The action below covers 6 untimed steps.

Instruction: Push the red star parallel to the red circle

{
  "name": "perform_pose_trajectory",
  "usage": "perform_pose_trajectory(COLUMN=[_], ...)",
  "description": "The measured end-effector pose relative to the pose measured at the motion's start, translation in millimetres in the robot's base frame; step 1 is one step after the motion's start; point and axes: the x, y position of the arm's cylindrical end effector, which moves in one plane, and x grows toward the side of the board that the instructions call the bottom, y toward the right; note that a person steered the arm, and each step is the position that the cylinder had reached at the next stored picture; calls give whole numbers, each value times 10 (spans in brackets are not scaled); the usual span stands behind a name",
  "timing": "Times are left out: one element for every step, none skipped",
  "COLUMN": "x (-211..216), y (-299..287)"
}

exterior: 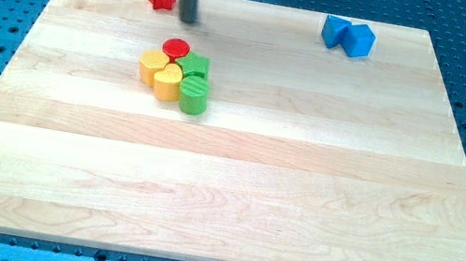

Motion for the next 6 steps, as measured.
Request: perform_pose_trajectory(x=[-429, -311, -277, -295, 231, 413], y=[-463, -1395, -1558, -1866, -1790, -1502])
